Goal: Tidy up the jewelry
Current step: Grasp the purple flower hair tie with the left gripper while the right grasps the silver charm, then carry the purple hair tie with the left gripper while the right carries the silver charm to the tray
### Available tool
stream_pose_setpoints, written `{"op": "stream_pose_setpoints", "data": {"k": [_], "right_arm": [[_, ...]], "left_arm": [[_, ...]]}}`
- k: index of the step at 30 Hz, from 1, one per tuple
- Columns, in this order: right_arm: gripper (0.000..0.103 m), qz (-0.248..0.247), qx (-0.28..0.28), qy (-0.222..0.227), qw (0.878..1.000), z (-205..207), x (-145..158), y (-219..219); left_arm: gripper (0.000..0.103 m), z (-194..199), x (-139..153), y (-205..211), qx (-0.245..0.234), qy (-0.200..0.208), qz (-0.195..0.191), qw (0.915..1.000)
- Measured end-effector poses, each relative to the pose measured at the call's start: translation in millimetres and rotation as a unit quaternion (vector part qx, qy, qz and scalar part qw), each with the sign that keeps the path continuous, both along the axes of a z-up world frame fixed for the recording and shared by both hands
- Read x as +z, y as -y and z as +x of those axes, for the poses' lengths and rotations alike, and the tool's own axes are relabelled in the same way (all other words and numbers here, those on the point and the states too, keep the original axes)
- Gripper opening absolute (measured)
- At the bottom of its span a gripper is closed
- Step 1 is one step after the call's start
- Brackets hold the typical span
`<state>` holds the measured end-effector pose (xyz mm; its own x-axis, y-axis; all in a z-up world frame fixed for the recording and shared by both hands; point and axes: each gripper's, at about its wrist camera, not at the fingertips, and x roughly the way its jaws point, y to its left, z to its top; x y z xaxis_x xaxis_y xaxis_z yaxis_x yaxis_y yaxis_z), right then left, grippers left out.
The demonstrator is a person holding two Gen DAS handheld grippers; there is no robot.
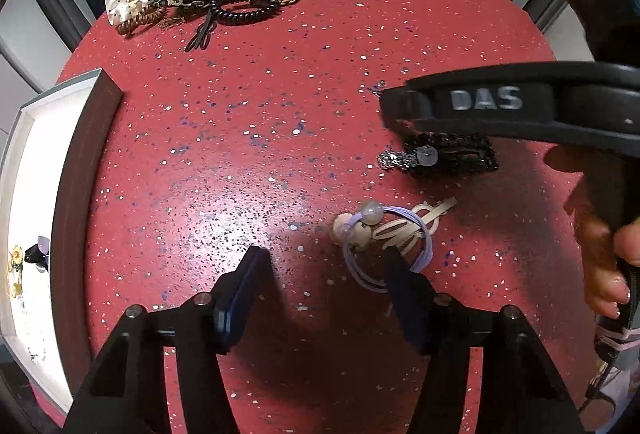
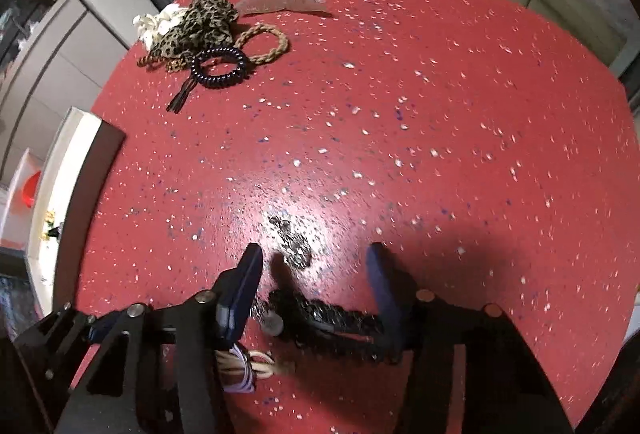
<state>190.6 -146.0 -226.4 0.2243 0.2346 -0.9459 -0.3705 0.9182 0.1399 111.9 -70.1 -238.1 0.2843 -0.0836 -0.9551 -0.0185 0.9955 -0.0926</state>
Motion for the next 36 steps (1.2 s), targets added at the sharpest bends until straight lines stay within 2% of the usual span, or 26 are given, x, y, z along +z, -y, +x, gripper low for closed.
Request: {"op": "stream_pose_setpoints", "data": {"k": [3,5,7,9,11,12,13,18,23,28,36], "right_arm": [[0.039,-0.042,0.022,0.018,0.999,-5,-1,-14],[0.032,-0.071,0.034,0.034,0.996,-10,-1,-20],[0.017,-0.069,0.038,0.037,0.996,-12,0,-23],[0.014,-0.069,0.031,0.039,0.996,-14,1,-21],[0.014,-0.062,0.017,0.036,0.997,-13,1,-17],[0.014,-0.052,0.003,0.031,0.998,-13,3,-11],[0.014,-0.038,-0.013,0.027,0.999,-12,5,-4],[0.014,0.006,-0.065,0.015,0.998,-17,20,28],[0.014,0.030,-0.097,0.001,0.995,-31,27,46],[0.014,0.046,-0.118,-0.016,0.992,-58,33,55],[0.014,0.054,-0.141,-0.038,0.988,-96,45,59]], "left_arm": [[0.062,-3,1,5,0.001,0.000,-0.005,1.0000],[0.053,-3,2,8,-0.002,0.001,-0.006,1.0000],[0.052,-5,3,16,-0.009,0.002,-0.006,0.9999],[0.050,-5,3,19,-0.010,0.002,-0.008,0.9999],[0.022,-3,4,21,-0.013,0.004,-0.011,0.9998],[0.016,-3,5,18,-0.015,0.003,-0.016,0.9998],[0.004,-2,5,19,-0.018,0.001,-0.022,0.9996],[0.003,-1,12,14,-0.028,0.005,-0.054,0.9981],[0.003,-3,26,3,-0.036,0.013,-0.078,0.9962],[0.003,-3,39,-12,-0.035,0.017,-0.090,0.9952],[0.003,-17,63,-30,-0.037,0.021,-0.089,0.9951]]}}
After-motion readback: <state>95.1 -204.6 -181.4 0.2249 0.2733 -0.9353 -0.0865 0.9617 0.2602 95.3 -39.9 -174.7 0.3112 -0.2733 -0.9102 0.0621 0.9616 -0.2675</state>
